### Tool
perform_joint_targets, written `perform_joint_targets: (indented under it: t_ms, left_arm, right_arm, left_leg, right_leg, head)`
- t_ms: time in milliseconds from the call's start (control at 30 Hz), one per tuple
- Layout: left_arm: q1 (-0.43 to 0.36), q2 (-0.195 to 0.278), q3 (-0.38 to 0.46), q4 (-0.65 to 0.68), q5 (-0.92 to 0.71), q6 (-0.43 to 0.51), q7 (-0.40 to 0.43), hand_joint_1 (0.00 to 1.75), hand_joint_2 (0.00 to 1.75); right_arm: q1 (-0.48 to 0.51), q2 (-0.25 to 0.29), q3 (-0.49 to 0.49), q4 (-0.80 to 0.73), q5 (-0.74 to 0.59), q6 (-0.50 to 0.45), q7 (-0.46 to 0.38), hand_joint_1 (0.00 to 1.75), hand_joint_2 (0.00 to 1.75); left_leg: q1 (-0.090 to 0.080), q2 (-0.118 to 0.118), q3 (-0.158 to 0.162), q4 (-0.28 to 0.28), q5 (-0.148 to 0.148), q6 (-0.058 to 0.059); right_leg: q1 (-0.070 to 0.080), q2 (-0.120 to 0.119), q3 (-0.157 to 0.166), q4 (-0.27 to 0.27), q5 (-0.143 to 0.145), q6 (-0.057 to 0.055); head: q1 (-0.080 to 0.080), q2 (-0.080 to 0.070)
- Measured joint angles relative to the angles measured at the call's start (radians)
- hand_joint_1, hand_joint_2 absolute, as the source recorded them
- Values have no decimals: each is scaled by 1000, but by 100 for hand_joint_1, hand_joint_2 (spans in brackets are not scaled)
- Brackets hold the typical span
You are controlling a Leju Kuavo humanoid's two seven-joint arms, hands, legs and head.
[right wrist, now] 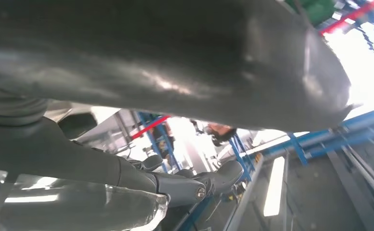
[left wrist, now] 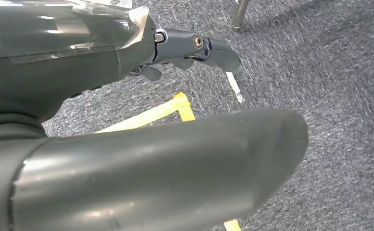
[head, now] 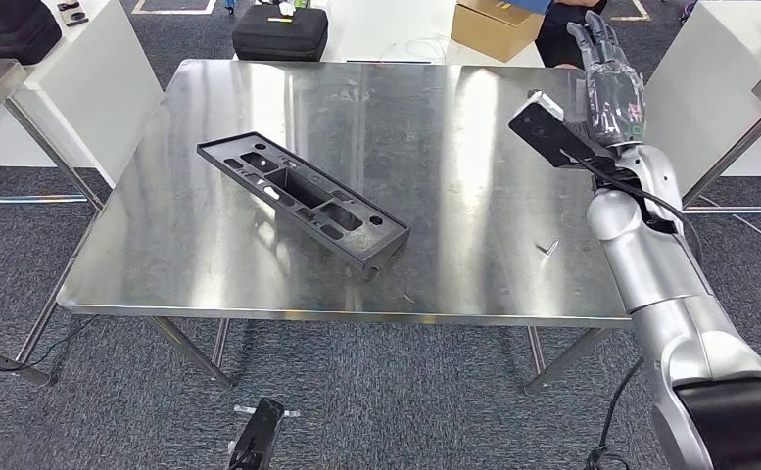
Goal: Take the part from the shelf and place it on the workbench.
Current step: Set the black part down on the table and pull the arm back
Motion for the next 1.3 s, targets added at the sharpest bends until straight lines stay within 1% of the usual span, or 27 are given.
perform_joint_targets:
  t_ms: [167,333,400,467,500,533,600,633,667,700,733,767,800,833,867,900,933,967,1000,1033,1100,1133,1167,1200,1233,1267,1300]
  left_arm:
    - [2,9,6,0,5,3,-3,0,0]
    - [5,21,11,0,11,3,-6,0,0]
    - [6,26,15,0,12,3,-7,0,0]
    - [6,29,18,0,13,4,-9,0,0]
    - [6,30,18,0,13,5,-10,0,0]
    - [7,30,19,-1,13,6,-11,0,0]
    - [8,30,20,0,13,7,-13,0,0]
    - [9,31,20,0,13,7,-13,0,0]
    - [11,31,21,0,13,7,-13,0,0]
    - [12,31,21,0,14,7,-13,0,0]
    - [12,31,21,0,14,7,-13,0,0]
    - [12,31,21,0,14,7,-13,0,0]
    - [12,31,21,0,14,7,-13,0,0]
    - [12,32,21,0,14,7,-13,0,0]
    - [12,33,21,0,14,8,-13,0,0]
    - [13,34,21,0,14,8,-13,0,0]
    - [13,34,21,0,14,8,-13,0,0]
    - [13,35,21,0,14,9,-13,0,0]
    - [13,35,21,0,14,9,-13,0,0]
    - [13,36,21,0,14,9,-13,0,0]
    - [14,37,21,0,16,10,-13,0,0]
    - [14,37,21,0,18,10,-13,0,0]
    - [15,37,21,0,20,10,-13,0,0]
    - [15,37,21,0,22,10,-13,0,0]
    - [15,38,22,0,23,11,-14,0,0]
    - [15,38,22,0,24,12,-14,0,0]
    - [14,39,22,0,24,13,-15,0,0]
  right_arm:
    - [74,-21,-42,-120,-42,-12,-16,0,0]
    - [122,-42,-67,-202,-68,-24,-33,0,0]
    - [134,-49,-75,-222,-77,-27,-40,0,0]
    - [142,-58,-81,-239,-81,-30,-46,0,0]
    - [145,-63,-83,-246,-82,-32,-48,0,0]
    - [149,-69,-85,-251,-84,-34,-50,0,0]
    - [160,-78,-88,-257,-87,-36,-52,0,0]
    - [168,-81,-90,-258,-88,-37,-53,0,0]
    - [175,-83,-91,-258,-88,-37,-53,0,0]
    - [180,-84,-91,-259,-88,-37,-53,0,0]
    - [183,-85,-92,-261,-88,-37,-53,0,0]
    - [183,-87,-93,-264,-88,-37,-53,0,0]
    - [183,-88,-95,-266,-88,-38,-54,0,0]
    - [184,-89,-96,-269,-88,-38,-54,0,0]
    - [185,-89,-97,-270,-89,-39,-55,0,0]
    - [187,-89,-97,-271,-89,-39,-55,0,0]
    - [189,-90,-98,-272,-90,-40,-55,0,0]
    - [191,-90,-98,-273,-91,-40,-55,0,0]
    - [192,-90,-98,-274,-93,-41,-56,0,0]
    - [192,-90,-98,-274,-96,-41,-57,0,0]
    - [195,-90,-98,-275,-102,-42,-60,0,0]
    - [197,-90,-97,-275,-104,-42,-61,0,0]
    - [199,-89,-96,-275,-105,-42,-62,0,0]
    - [201,-88,-96,-275,-106,-42,-62,0,0]
    - [201,-87,-95,-275,-107,-42,-62,0,0]
    - [200,-86,-94,-275,-108,-42,-63,0,0]
    - [198,-85,-93,-275,-109,-42,-64,0,0]
  left_leg:
    - [0,0,0,0,0,0]
    - [-7,-1,-2,3,-4,4]
    - [-9,-1,-2,3,-4,8]
    - [-5,1,4,-8,2,18]
    - [-1,3,7,-14,6,23]
    - [2,4,10,-19,9,27]
    - [3,5,11,-20,10,28]
    - [3,5,10,-20,9,28]
    - [4,5,10,-19,9,27]
    - [5,5,10,-18,9,25]
    - [7,4,10,-16,7,21]
    - [9,4,10,-12,6,16]
    - [8,4,8,-8,3,8]
    - [7,3,7,-4,1,1]
    - [6,3,6,-3,1,-5]
    - [5,3,5,-3,2,-10]
    - [7,3,4,-4,3,-15]
    - [9,4,1,1,-2,-20]
    - [11,5,-6,19,-17,-26]
    - [12,7,-22,57,-44,-31]
    - [13,8,-74,182,-114,-39]
    - [14,8,-99,241,-140,-40]
    - [14,9,-111,273,-149,-40]
    - [14,9,-104,269,-140,-38]
    - [14,9,-77,226,-116,-35]
    - [14,9,-36,158,-85,-29]
    - [12,8,3,90,-63,-25]
  right_leg:
    - [0,0,0,0,0,0]
    - [-6,0,0,-2,1,3]
    - [-8,0,1,-4,2,8]
    - [-11,1,-7,6,-5,13]
    - [-11,1,-20,32,-19,12]
    - [-11,2,-43,78,-40,9]
    - [-11,3,-110,213,-92,5]
    - [-11,3,-138,267,-106,6]
    - [-13,3,-151,288,-107,12]
    - [-15,3,-142,266,-91,21]
    - [-19,3,-116,208,-64,32]
    - [-23,2,-81,134,-37,41]
    - [-23,3,-49,71,-14,45]
    - [-22,4,-28,31,-1,41]
    - [-20,5,-19,15,5,33]
    - [-17,8,-18,16,7,23]
    - [-19,8,-20,17,10,14]
    - [-21,9,-21,17,13,7]
    - [-23,9,-22,17,15,1]
    - [-25,8,-22,16,18,-6]
    - [-23,6,-25,16,20,-14]
    - [-21,5,-27,16,21,-17]
    - [-20,4,-29,16,23,-18]
    - [-18,4,-30,17,24,-20]
    - [-18,4,-31,17,25,-20]
    - [-18,4,-30,17,26,-19]
    - [-15,4,-31,17,27,-17]
  head:
    - [0,0]
    - [0,0]
    - [0,0]
    - [0,0]
    - [1,0]
    - [2,0]
    - [4,0]
    - [4,0]
    - [4,0]
    - [4,0]
    - [4,0]
    - [5,0]
    - [6,0]
    - [6,0]
    - [6,0]
    - [5,0]
    - [4,0]
    - [4,0]
    - [3,0]
    - [3,0]
    - [2,0]
    - [3,0]
    - [3,0]
    - [3,0]
    - [2,0]
    - [2,0]
    - [2,0]
